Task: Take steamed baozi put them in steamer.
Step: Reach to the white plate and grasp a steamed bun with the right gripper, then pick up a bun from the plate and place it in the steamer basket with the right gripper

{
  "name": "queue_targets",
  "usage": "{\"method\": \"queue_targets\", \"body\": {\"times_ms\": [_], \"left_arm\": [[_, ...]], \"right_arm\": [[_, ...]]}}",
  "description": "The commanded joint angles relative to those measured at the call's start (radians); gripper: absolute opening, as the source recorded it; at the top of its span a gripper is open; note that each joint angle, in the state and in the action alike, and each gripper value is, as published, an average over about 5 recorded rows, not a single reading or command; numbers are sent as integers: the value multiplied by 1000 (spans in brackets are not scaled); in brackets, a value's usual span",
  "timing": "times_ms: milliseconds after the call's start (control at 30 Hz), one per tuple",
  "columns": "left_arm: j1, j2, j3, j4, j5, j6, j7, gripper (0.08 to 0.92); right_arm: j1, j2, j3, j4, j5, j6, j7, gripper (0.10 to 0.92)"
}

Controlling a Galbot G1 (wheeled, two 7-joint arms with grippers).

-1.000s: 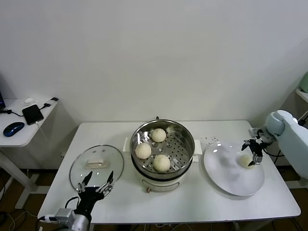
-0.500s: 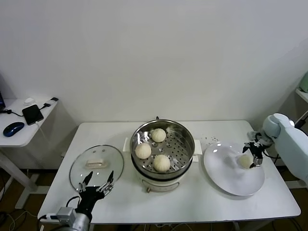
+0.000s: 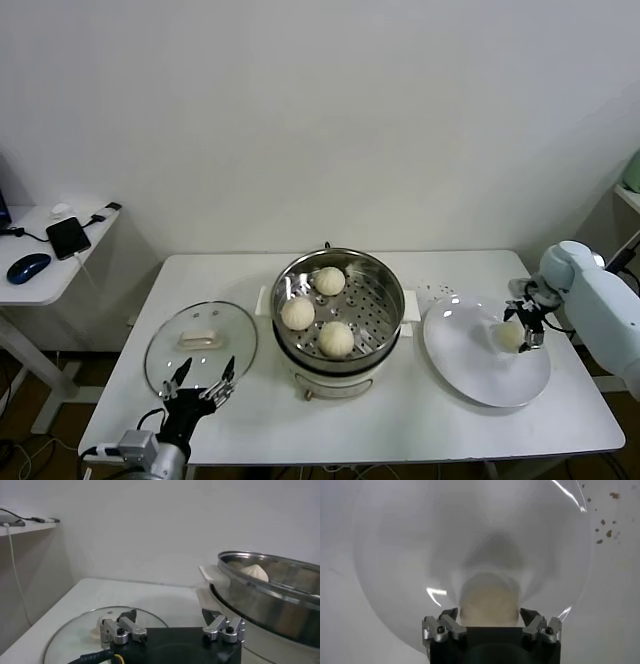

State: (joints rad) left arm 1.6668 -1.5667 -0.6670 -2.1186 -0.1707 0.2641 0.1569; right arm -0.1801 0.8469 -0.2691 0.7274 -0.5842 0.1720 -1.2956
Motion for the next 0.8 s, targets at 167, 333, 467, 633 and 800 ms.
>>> {"method": "queue_targets", "body": {"times_ms": [167, 333, 467, 633, 800], "left_arm": [[0, 1, -1, 3, 1, 0, 0, 823], [-2, 0, 2, 8, 6, -2, -1, 823], [-5, 0, 3, 10, 14, -2, -1, 823], [-13, 2, 6, 10, 21, -1, -1, 823], [-23, 1, 11, 11, 51, -3, -4, 823]], "right_arm": [[-1, 5, 7, -8, -17, 0, 9, 817], [0, 0, 8, -4, -8, -2, 8, 723], [8, -15, 3, 18, 19, -18, 1, 603], [59, -76, -65, 114, 141, -83, -30, 525], [214, -200, -287, 343, 370, -254, -67, 518]]}}
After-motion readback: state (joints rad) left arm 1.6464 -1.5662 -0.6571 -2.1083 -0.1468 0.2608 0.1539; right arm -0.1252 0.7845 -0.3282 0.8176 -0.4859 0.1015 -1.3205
